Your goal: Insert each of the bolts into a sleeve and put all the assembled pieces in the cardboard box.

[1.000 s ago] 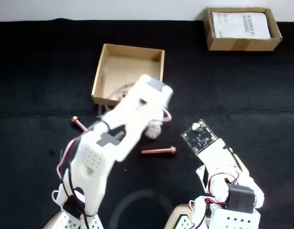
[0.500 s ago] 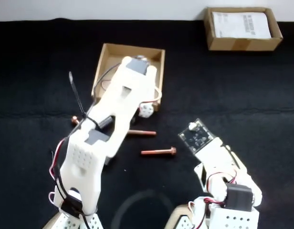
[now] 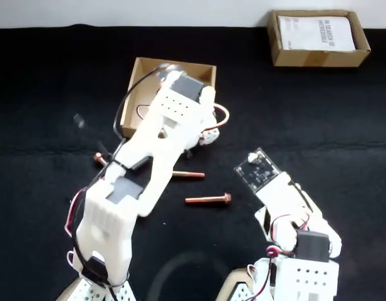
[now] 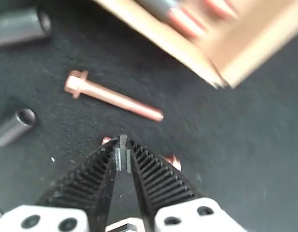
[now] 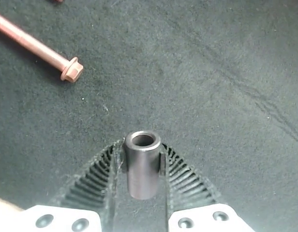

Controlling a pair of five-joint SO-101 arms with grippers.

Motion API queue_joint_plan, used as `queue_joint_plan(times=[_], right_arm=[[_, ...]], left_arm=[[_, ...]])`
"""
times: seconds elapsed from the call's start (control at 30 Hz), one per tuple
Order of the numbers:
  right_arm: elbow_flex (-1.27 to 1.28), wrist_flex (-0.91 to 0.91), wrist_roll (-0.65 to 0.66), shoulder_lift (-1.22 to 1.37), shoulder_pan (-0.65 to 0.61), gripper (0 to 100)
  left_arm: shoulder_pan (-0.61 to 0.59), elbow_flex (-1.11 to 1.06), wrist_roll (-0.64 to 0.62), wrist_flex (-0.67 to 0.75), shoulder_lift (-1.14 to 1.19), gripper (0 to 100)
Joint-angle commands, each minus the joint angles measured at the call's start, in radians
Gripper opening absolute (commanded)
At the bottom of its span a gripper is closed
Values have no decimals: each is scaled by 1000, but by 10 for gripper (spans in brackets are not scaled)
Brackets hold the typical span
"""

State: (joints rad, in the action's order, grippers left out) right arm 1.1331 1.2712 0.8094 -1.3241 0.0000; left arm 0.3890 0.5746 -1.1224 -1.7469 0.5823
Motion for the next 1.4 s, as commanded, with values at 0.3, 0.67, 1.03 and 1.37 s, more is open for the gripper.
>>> queue_joint_plan(times=[0.3,0.67,1.03,1.37], right_arm=[[-15,-107,3,107,-8,7],[-15,-185,6,179,-10,7],[-15,-219,11,182,-10,7],[-15,-219,11,182,-10,7]], left_arm=[[-41,1,-75,6,163,127],[-27,-1,-35,2,171,230],[-48,-99,9,-11,163,230],[-137,-97,9,-6,176,141]])
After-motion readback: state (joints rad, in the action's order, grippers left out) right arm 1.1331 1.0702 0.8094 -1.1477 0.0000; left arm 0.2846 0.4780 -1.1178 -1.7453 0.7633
